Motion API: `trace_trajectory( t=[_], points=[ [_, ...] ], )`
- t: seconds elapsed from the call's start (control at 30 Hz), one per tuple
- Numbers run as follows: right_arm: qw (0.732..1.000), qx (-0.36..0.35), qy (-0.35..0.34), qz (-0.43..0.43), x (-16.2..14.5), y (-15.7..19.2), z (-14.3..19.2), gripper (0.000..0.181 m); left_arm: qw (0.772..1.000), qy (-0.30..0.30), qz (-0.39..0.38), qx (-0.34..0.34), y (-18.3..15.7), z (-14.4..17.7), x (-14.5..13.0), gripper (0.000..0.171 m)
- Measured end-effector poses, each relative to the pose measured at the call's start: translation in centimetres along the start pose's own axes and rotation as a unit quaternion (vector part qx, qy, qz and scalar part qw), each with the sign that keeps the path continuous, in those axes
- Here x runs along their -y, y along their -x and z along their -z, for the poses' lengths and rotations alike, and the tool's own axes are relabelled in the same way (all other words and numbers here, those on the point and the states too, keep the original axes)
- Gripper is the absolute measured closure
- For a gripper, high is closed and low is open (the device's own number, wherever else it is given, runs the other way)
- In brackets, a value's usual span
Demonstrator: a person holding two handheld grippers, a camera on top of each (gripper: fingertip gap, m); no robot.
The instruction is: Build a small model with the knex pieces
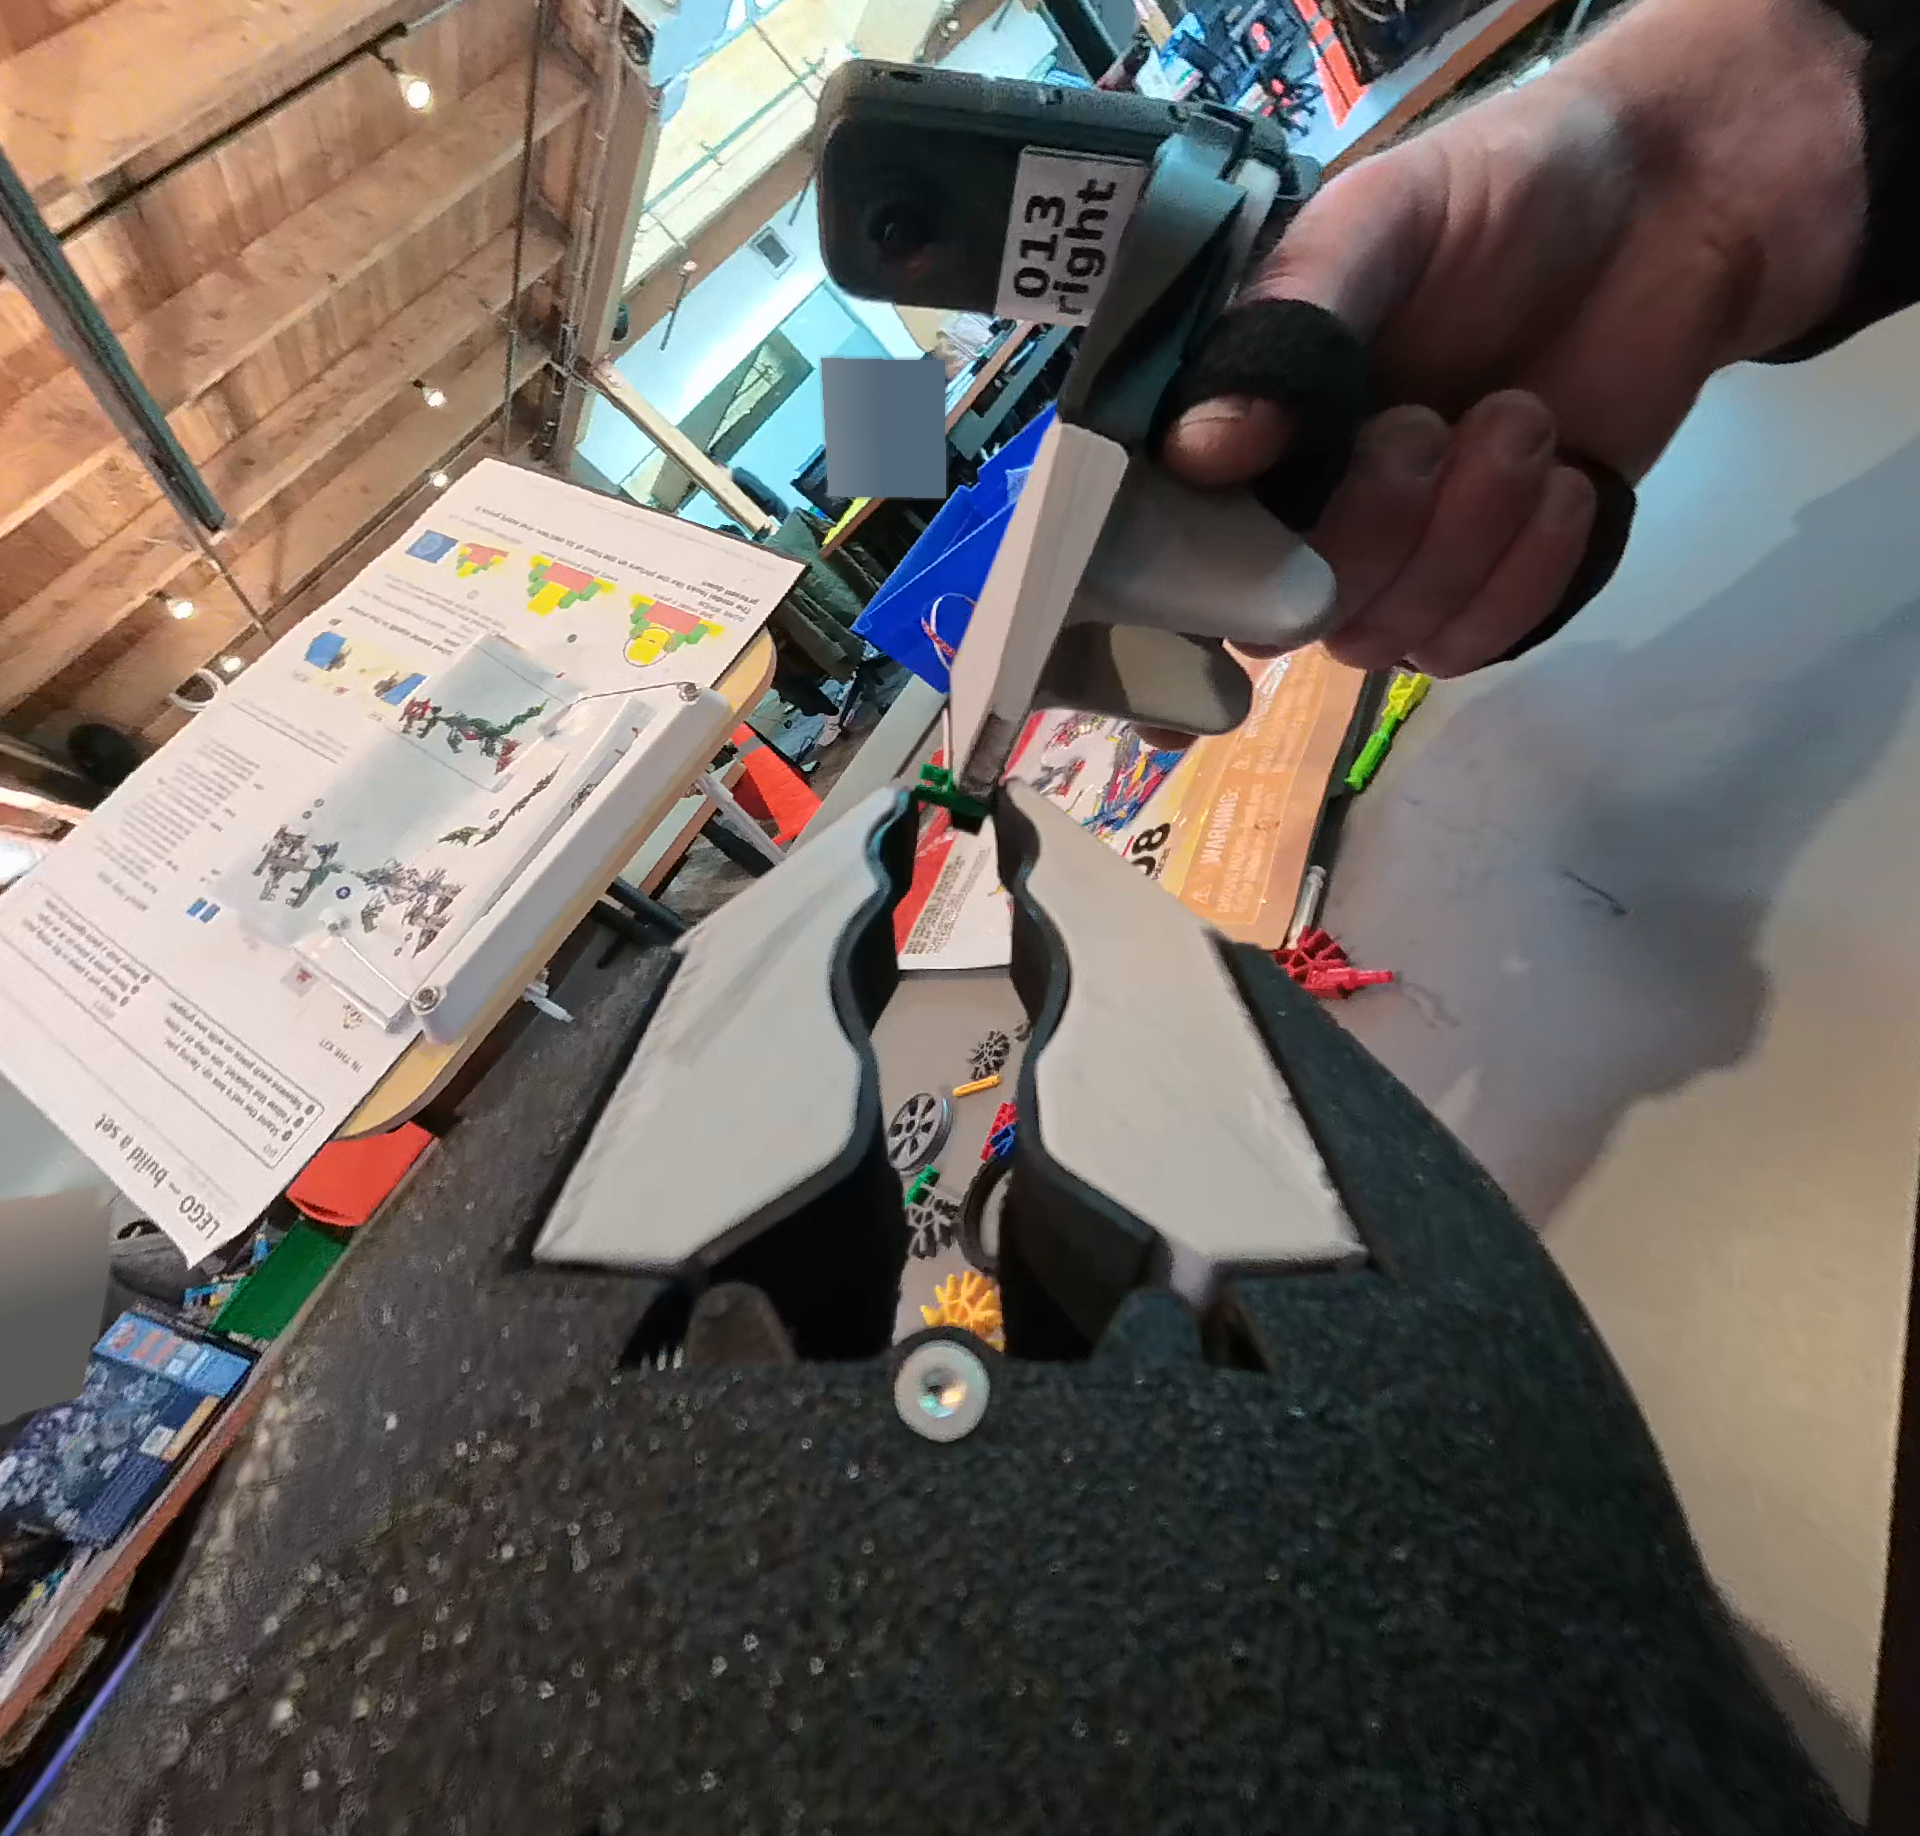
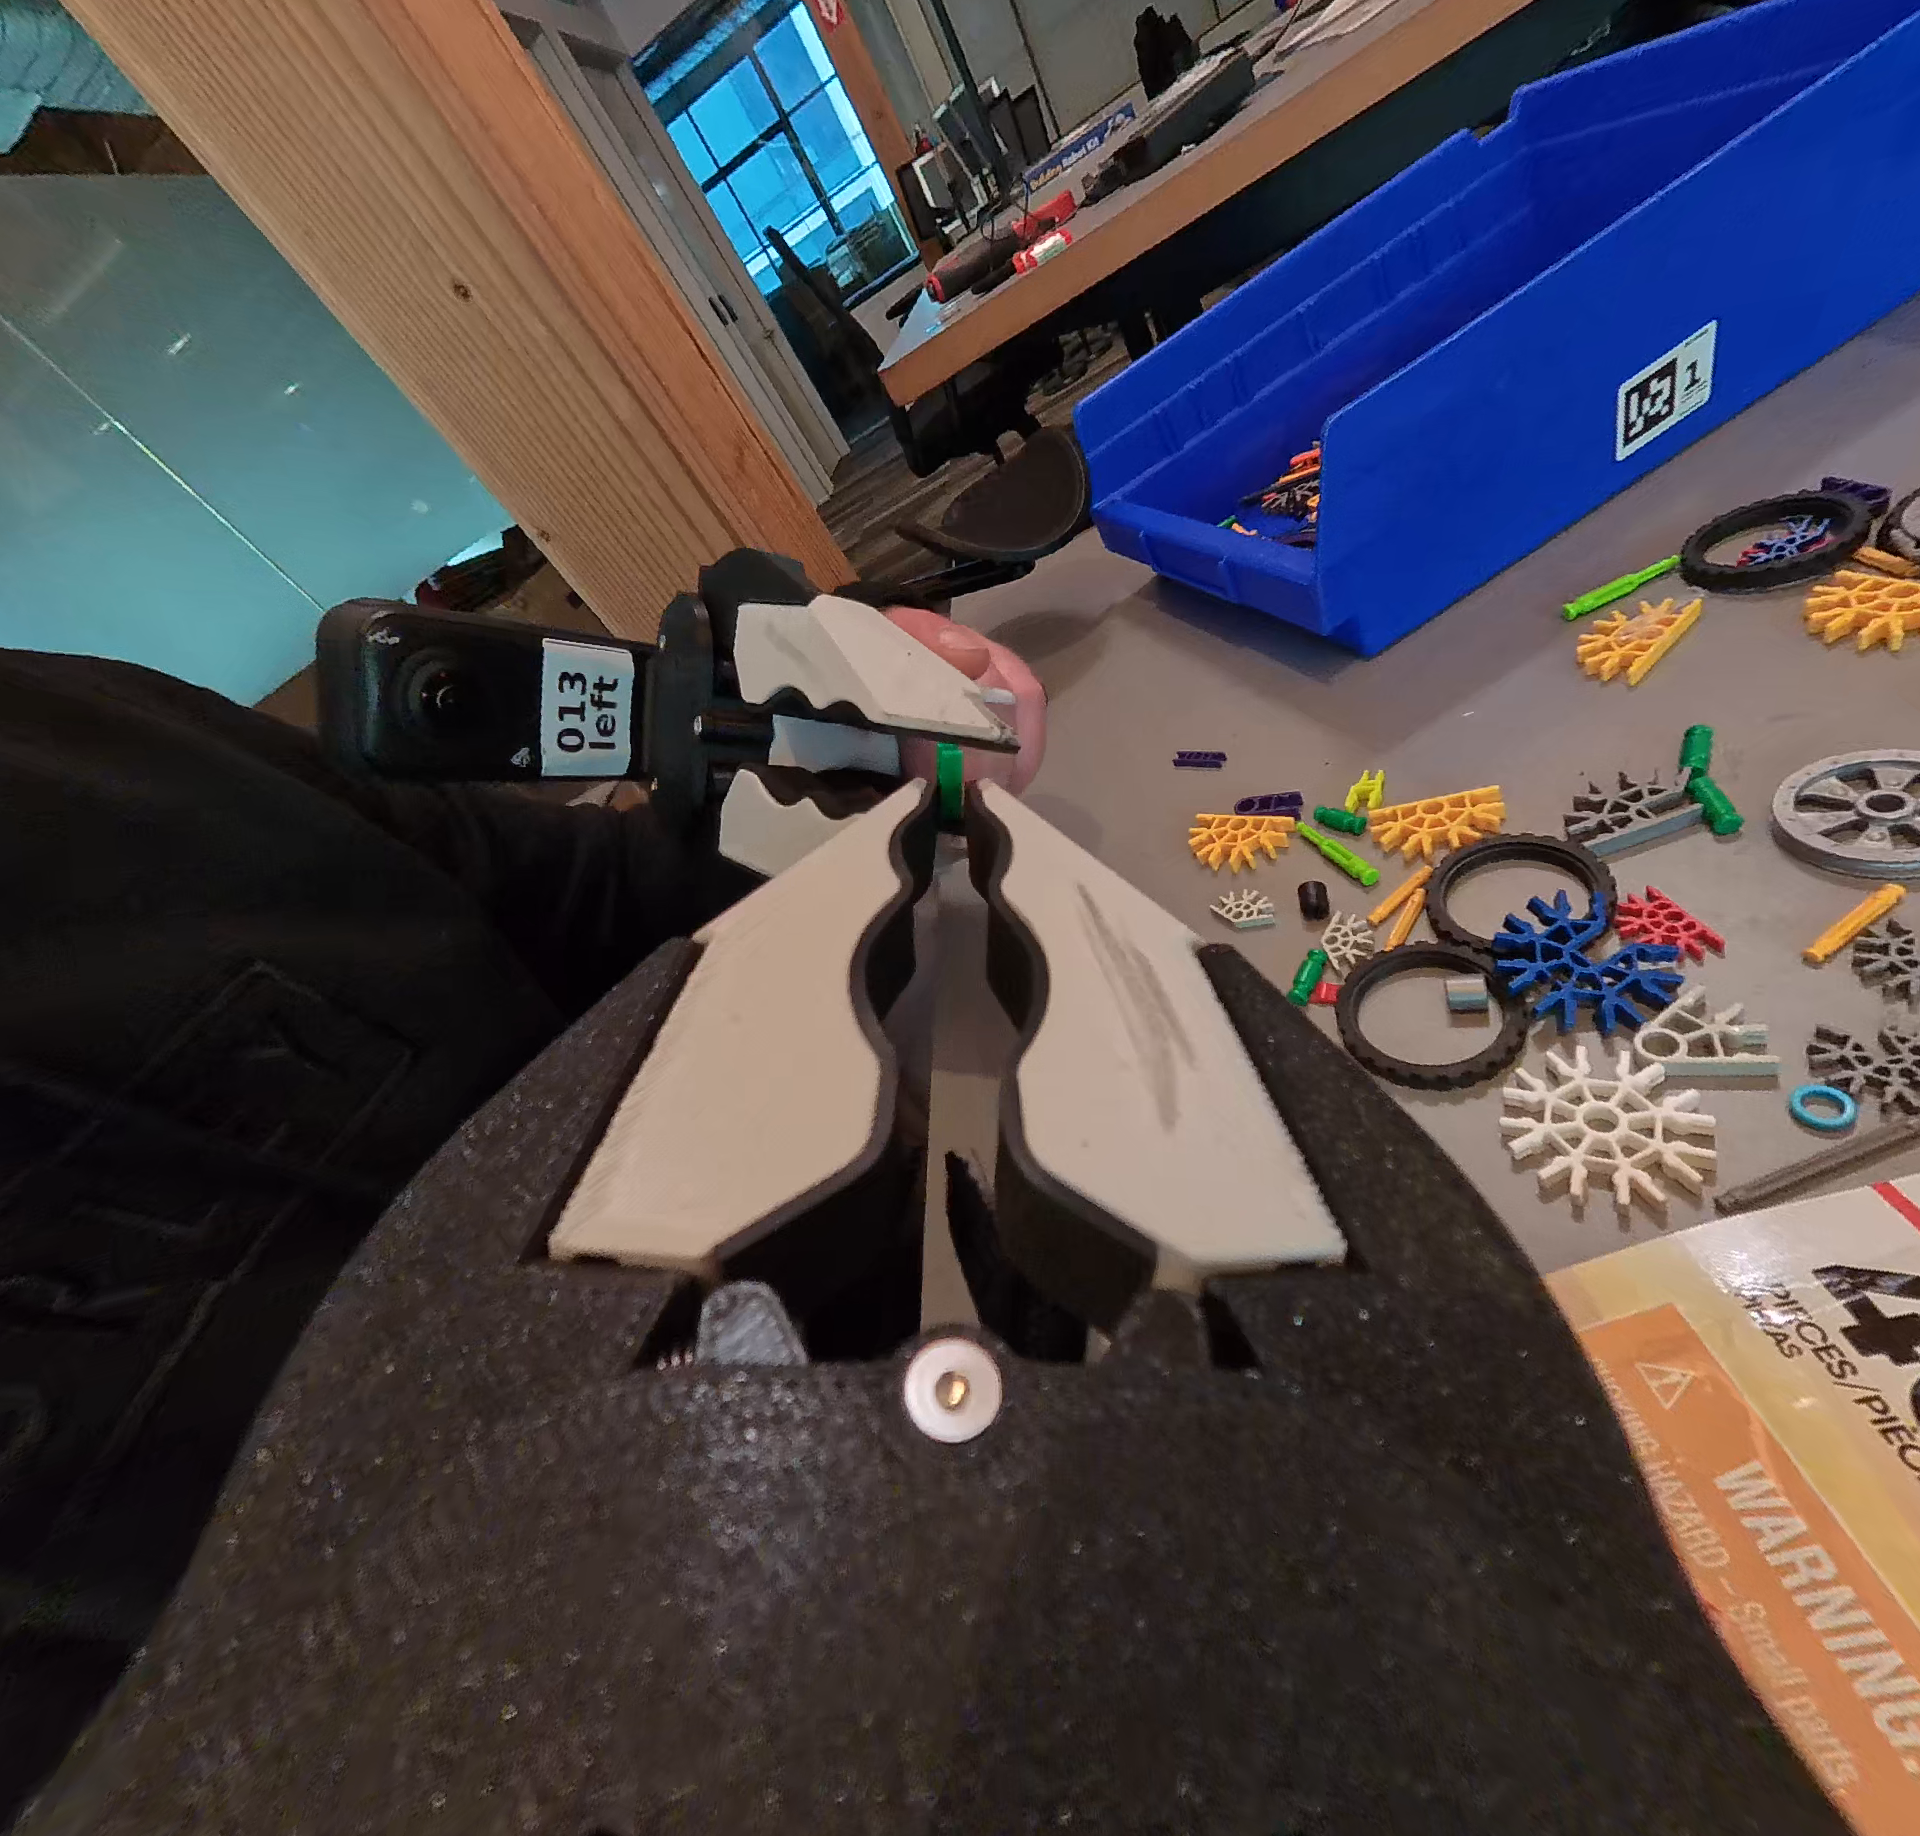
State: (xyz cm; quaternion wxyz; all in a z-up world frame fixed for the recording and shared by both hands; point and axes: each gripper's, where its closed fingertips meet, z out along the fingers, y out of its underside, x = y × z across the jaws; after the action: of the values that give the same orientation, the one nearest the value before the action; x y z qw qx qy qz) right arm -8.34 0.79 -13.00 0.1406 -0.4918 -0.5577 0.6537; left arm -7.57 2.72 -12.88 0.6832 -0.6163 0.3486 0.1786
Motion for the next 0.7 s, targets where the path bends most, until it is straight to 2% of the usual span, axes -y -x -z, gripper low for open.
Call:
trace_trajectory(
  t=[0.13, 0.2, 0.27, 0.47, 0.6, 0.7],
  points=[
    [0.998, -0.046, 0.043, 0.031, -1.3, -1.0, 0.0, 0.179, 0.999, 0.026, 0.026, -0.032, -0.9, 0.3, -1.0, 0.157],
    [0.99, -0.077, 0.109, 0.047, -3.4, -1.9, 0.1, 0.179, 0.994, 0.059, 0.047, -0.073, -1.9, 1.0, -2.5, 0.155],
    [0.976, -0.105, 0.182, 0.059, -5.9, -2.9, 0.2, 0.179, 0.99, 0.087, 0.065, -0.086, -2.0, 1.7, -3.8, 0.157],
    [0.906, -0.169, 0.366, 0.126, -11.1, -5.5, 0.2, 0.179, 0.956, 0.17, 0.143, -0.191, -5.1, 3.7, -8.0, 0.156],
    [0.849, -0.193, 0.46, 0.174, -12.4, -6.6, 0.3, 0.179, 0.937, 0.203, 0.164, -0.231, -6.9, 4.2, -9.5, 0.151],
    [0.827, -0.194, 0.492, 0.189, -12.3, -6.8, 0.0, 0.179, 0.929, 0.22, 0.175, -0.241, -7.5, 4.3, -10.2, 0.15]
  ],
)
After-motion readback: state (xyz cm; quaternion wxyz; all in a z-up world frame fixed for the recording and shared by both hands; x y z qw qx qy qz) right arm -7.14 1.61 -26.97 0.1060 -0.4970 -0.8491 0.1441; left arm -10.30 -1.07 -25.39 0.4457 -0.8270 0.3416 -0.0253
